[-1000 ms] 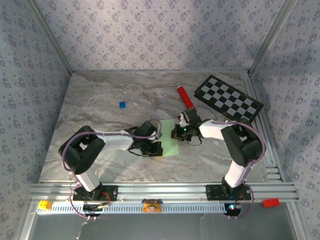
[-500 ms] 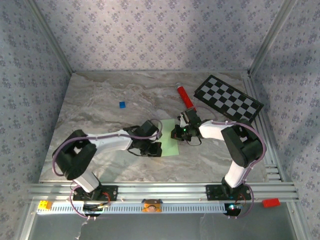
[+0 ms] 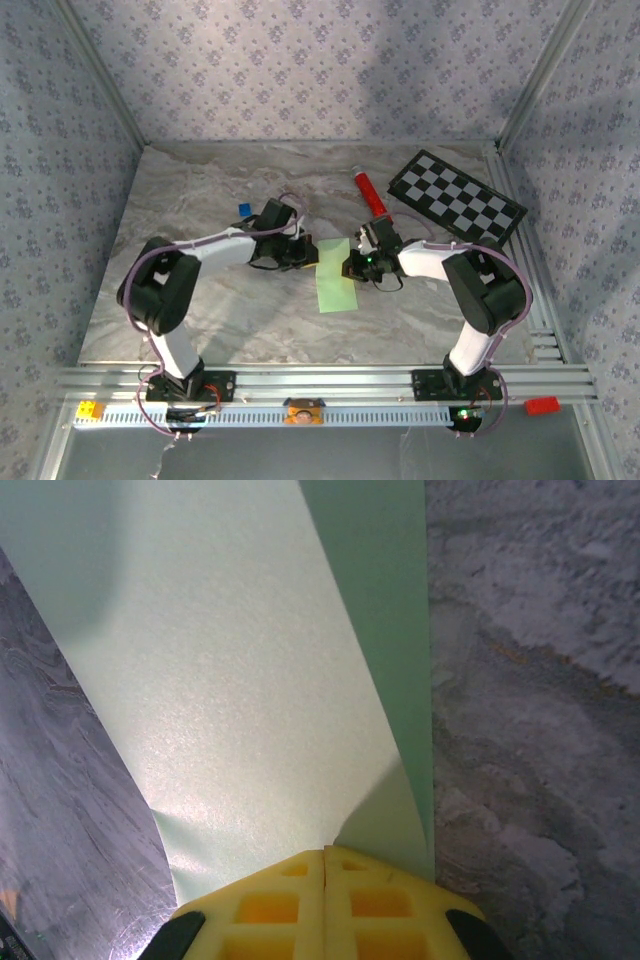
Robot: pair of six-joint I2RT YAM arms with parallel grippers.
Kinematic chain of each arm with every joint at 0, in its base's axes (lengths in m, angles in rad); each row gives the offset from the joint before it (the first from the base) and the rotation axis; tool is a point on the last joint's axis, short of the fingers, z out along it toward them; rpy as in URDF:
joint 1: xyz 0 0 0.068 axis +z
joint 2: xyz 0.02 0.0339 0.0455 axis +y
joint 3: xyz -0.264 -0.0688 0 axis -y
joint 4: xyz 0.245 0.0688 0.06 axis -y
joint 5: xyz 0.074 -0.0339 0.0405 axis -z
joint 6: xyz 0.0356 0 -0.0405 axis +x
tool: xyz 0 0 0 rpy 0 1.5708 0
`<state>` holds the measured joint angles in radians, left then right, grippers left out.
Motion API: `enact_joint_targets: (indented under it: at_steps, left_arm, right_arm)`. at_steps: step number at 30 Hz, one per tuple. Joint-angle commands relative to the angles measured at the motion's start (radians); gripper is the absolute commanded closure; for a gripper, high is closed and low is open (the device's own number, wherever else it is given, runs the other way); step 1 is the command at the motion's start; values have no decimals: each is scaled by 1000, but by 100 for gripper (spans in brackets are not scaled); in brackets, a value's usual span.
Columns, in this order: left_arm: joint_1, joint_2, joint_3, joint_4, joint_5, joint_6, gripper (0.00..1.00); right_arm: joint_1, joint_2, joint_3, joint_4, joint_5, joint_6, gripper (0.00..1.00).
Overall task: Fold a paper plane with a square sheet of paper (pick it up from the middle)
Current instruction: First fold the square sheet of paper in half at the center of the table.
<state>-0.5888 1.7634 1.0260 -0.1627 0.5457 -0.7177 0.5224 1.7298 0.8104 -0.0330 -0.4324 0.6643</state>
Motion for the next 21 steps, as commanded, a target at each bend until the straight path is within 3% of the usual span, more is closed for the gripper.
enact_joint_targets:
  at_steps: [1, 21]
  left_arm:
    - [1, 34, 55, 7, 67, 34, 96]
    - [17, 173, 49, -22, 33, 79, 96]
  right_arm:
    - [3, 57, -30, -175, 92, -15, 100]
    - [7, 61, -38, -182, 104, -16, 100]
